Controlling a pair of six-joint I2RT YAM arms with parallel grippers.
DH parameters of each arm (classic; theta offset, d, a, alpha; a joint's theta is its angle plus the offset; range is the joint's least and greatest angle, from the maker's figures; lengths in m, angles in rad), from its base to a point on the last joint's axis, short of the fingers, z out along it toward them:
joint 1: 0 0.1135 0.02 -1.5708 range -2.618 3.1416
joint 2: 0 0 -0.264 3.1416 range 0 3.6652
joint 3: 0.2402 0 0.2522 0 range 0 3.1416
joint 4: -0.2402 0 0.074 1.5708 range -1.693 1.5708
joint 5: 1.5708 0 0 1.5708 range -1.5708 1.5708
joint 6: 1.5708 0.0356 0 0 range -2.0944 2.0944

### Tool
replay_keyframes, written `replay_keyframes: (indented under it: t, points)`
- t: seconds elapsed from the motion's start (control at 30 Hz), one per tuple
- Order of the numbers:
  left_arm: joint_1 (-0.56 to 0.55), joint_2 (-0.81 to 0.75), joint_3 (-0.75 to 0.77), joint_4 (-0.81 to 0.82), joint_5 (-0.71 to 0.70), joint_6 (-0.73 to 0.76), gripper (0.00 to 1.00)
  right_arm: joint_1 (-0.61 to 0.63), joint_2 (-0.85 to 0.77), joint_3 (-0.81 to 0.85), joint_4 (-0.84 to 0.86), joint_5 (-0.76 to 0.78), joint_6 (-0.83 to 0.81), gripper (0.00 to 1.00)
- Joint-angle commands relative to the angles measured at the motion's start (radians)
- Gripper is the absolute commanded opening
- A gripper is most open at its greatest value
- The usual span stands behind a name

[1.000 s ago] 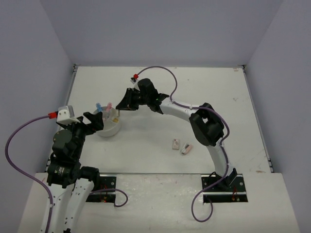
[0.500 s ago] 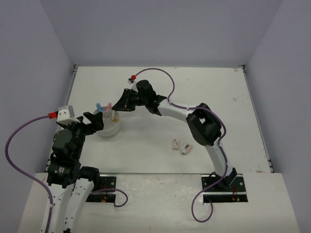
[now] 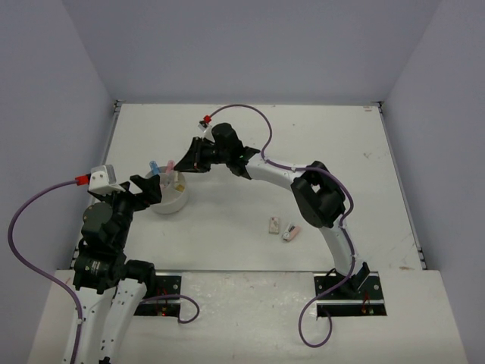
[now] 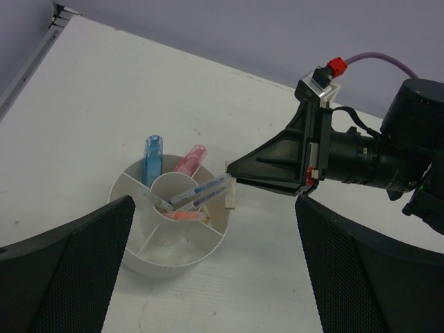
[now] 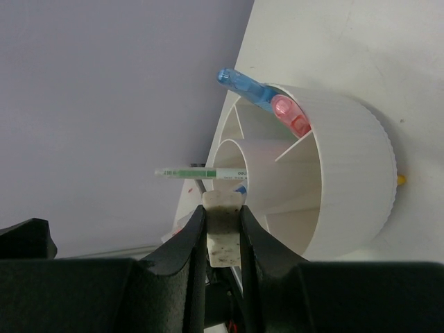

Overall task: Sort the stationery into containers
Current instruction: Place the stationery in the storage box.

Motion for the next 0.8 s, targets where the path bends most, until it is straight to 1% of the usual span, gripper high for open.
replay_keyframes:
  t: [0.0,0.6,0.77]
  points:
    - [-0.005,-0.003,-0.006,0.029,-0.003,0.006,1.00,0.001,-0.003,0.046,-0.020,-0.009,-0.026,0.00]
    - [-0.006,0.007,-0.007,0.032,0.002,0.006,1.00,0.001,0.010,0.056,-0.016,-0.031,-0.031,0.00]
    - [-0.005,0.003,-0.008,0.030,-0.003,0.005,1.00,0.000,0.007,0.068,-0.047,-0.004,-0.054,0.00]
